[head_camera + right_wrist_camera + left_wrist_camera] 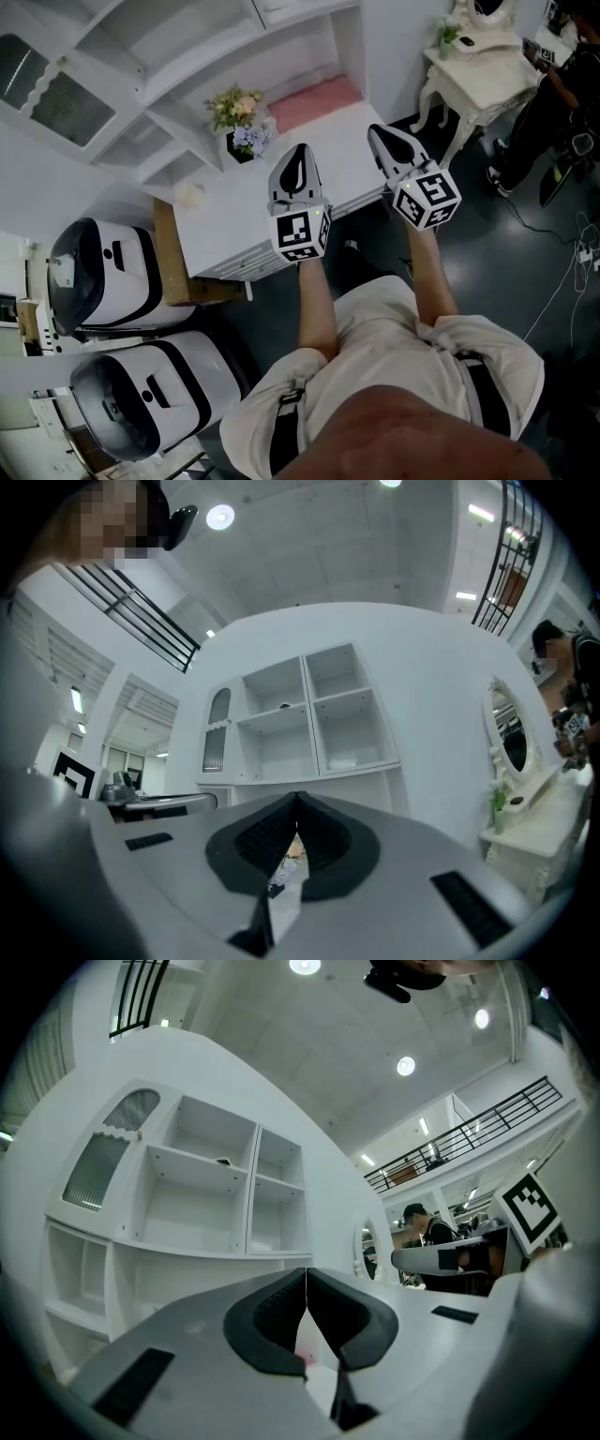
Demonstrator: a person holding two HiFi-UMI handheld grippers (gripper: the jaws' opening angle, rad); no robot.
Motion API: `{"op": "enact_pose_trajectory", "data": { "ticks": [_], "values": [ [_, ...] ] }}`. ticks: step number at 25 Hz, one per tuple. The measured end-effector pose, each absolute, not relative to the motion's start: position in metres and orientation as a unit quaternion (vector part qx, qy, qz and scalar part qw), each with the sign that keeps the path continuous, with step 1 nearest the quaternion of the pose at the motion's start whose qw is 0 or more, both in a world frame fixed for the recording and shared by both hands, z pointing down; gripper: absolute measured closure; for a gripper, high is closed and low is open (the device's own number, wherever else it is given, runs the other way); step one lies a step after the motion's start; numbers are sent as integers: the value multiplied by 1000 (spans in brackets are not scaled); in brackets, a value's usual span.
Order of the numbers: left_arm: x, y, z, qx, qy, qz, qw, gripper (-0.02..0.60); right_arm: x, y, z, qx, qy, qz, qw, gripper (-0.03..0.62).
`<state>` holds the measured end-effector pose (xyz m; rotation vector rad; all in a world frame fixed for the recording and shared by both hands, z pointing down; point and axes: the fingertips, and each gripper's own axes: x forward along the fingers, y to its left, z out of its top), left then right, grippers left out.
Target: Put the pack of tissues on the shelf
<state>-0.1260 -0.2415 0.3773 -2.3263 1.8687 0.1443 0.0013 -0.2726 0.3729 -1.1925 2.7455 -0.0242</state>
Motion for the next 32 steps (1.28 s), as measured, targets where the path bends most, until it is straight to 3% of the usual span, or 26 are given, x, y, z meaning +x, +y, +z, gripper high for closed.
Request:
{"op": "enact_pose_trajectory", "data": {
  "ticks": [13,32],
  "values": [
    [-109,-250,385,-781,620,48,67,571,27,-278,380,-415,908,-7,62,525],
    [-121,-250,384,-770,632,56,69,571,8,-280,382,-394,917,-11,69,525]
  ]
}}
